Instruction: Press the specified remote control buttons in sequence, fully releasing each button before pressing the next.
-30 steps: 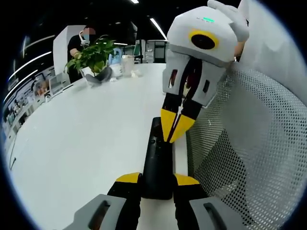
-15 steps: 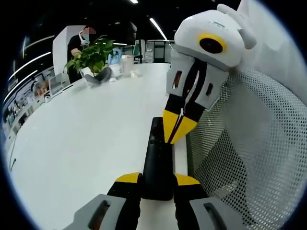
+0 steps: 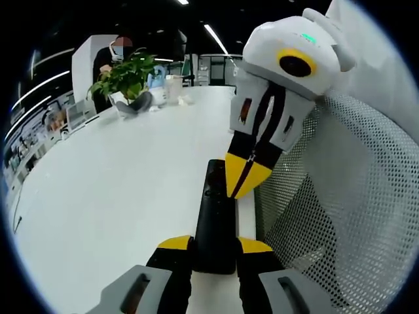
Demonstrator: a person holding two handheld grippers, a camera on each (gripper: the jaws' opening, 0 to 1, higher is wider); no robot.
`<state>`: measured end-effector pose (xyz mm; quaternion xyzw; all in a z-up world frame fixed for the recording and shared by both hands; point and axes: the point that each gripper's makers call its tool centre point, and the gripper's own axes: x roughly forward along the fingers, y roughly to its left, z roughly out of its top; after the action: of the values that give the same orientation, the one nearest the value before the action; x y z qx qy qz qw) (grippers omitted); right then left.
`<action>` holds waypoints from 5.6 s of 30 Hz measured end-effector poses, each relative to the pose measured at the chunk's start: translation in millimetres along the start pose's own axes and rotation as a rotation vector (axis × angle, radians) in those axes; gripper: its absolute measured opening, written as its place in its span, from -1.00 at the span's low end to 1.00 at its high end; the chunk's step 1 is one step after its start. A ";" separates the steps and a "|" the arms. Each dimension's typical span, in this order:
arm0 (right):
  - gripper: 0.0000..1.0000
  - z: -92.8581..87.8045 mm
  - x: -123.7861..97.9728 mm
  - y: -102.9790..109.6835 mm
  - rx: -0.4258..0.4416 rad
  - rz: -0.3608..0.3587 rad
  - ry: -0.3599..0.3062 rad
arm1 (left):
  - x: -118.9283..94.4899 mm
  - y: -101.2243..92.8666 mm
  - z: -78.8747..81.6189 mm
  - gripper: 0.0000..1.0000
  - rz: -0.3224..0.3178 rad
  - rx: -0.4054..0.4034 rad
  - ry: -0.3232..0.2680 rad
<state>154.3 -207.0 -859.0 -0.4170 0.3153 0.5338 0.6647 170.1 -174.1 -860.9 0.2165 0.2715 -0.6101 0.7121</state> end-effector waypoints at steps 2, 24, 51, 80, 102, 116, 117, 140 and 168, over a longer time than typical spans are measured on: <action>-1.00 -0.2 -0.1 -0.1 0.003 0.000 -0.001 | 0.2 0.0 0.2 -0.49 0.001 -0.001 0.000; -1.00 -3.5 -11.8 -19.3 0.213 0.023 -0.085 | 2.7 -5.1 2.0 -0.50 -0.017 0.022 0.000; -1.00 -1.0 0.5 -16.2 0.120 0.255 0.131 | 2.2 -5.1 1.9 -0.51 -0.023 0.020 -0.003; -1.00 -0.6 -3.6 -16.7 0.225 0.215 0.003 | -0.5 -4.0 0.5 -0.51 -0.004 0.041 0.069; -1.00 -0.1 5.4 -26.0 0.229 0.345 0.116 | 1.4 -3.9 0.7 -0.52 -0.014 0.039 0.051; -1.00 -1.2 6.9 -26.7 0.276 0.342 0.171 | 1.1 -4.0 0.1 -0.52 -0.013 0.034 0.044; -1.00 -1.3 6.8 -26.9 0.288 0.332 0.165 | 1.1 -3.9 0.0 -0.52 -0.013 0.034 0.044; -1.00 10.1 2.4 -14.5 0.243 0.167 -0.046 | 1.0 -4.0 0.6 -0.51 -0.010 0.025 0.038; -1.00 10.5 4.7 -16.8 0.154 0.068 -0.052 | 1.6 -3.0 0.5 -0.51 -0.011 0.021 0.038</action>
<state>171.4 -196.9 -854.6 -0.3396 0.3518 0.5411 0.6841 167.4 -176.0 -861.5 0.2342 0.2798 -0.6128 0.7010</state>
